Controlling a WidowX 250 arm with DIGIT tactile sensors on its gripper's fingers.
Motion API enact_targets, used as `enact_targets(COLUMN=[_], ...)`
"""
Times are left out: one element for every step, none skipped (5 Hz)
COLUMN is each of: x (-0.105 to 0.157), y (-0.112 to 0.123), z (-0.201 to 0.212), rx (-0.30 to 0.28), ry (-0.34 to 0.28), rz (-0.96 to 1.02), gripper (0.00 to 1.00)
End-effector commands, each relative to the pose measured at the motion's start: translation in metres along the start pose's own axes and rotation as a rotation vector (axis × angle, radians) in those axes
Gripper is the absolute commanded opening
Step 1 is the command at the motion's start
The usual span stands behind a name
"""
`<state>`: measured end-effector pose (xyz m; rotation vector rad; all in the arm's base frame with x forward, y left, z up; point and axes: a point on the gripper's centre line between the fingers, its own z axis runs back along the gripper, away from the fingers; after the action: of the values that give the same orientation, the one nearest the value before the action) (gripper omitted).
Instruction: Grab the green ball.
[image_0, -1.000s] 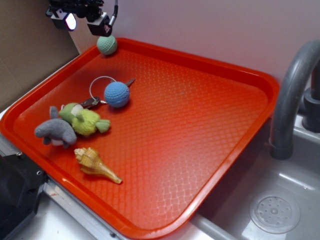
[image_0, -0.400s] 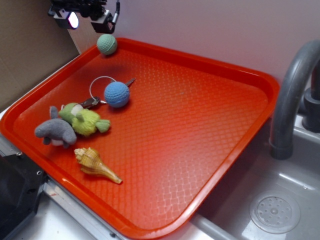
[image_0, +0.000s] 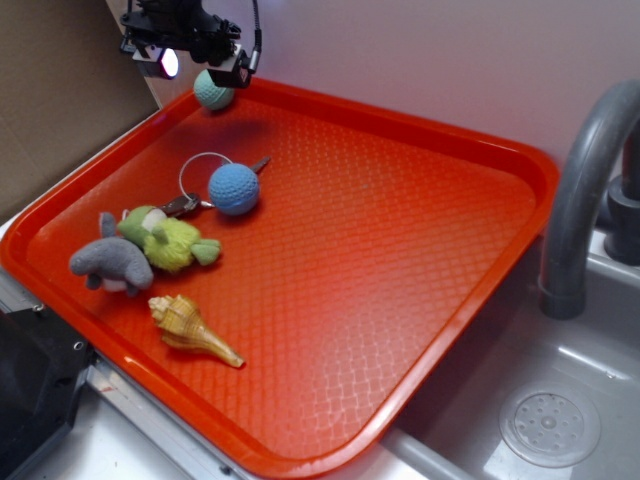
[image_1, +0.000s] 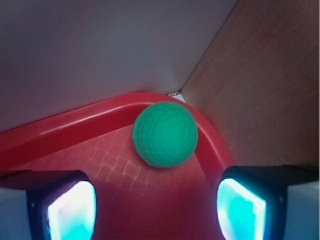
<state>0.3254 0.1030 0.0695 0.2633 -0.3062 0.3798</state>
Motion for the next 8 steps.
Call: enact_targets(x=[0.025, 0.024, 0.022, 0.025, 0.032, 0.036, 0.036, 0.033], y=[0.014, 0.011, 0.009, 0.012, 0.017, 0.020, 0.017, 0.017], z=[-0.004, -0.008, -0.012, -0.015, -0.025, -0.036, -0.039, -0.037], rx=[0.009, 0.002, 0.016, 0.029, 0.040, 0.057, 0.077, 0.078], ry=[-0.058, -0.058, -0.071, -0.084, -0.075, -0.068, -0.074, -0.081], rz=[-0.009, -0.032, -0.056, -0.055, -0.042, -0.040, -0.053, -0.057], gripper=[1.00, 1.00, 1.00, 0.96, 0.00, 0.00, 0.00, 0.00])
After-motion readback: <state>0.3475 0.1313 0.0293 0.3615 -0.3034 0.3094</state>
